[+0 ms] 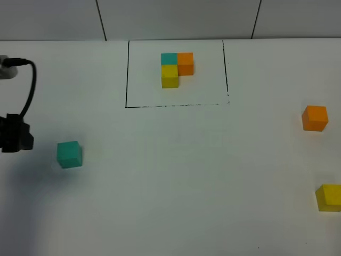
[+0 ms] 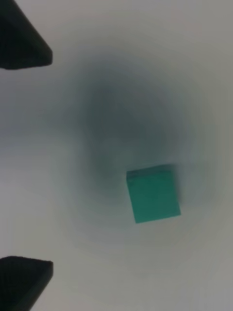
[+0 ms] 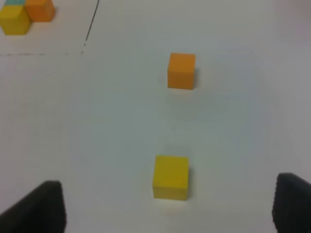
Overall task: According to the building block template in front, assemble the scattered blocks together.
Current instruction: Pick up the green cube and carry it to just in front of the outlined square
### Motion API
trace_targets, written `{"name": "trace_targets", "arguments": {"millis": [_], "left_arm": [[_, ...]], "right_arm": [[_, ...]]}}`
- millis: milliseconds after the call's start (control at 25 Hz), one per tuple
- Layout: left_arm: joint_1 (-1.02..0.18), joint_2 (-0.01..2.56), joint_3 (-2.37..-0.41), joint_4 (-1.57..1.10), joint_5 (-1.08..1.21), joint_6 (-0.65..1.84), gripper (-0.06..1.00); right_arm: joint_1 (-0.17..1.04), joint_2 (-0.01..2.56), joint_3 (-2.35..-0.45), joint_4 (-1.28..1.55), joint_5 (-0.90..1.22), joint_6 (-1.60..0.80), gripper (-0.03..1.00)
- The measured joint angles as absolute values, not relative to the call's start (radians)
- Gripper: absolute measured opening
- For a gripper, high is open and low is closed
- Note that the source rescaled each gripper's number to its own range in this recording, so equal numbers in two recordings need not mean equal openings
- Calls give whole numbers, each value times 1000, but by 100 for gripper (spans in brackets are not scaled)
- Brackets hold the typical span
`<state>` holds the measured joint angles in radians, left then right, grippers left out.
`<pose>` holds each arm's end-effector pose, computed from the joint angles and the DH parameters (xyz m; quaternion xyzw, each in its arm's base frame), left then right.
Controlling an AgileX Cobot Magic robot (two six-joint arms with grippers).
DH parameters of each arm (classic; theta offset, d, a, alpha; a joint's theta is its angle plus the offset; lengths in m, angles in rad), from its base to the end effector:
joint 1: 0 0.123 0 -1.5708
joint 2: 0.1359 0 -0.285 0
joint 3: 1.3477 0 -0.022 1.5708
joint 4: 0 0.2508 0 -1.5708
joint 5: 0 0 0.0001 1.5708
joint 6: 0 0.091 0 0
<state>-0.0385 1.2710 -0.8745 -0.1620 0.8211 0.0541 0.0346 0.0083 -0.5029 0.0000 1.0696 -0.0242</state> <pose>0.2375 -0.0199 0.2673 0.0042 0.9735 -0.0681 0.2182 -0.0043 -0.0001 0.2774 -0.0252 0.8566 0.0027 0.5154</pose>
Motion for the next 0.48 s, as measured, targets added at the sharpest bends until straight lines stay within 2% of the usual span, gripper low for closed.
{"name": "trace_targets", "arguments": {"millis": [200, 480], "left_arm": [[-101, 1504, -946, -197, 809, 48, 87], [-144, 1612, -955, -201, 717, -28, 87]], "right_arm": [[35, 8, -503, 0, 1070, -24, 73], [35, 8, -503, 0, 1070, -24, 73]]}}
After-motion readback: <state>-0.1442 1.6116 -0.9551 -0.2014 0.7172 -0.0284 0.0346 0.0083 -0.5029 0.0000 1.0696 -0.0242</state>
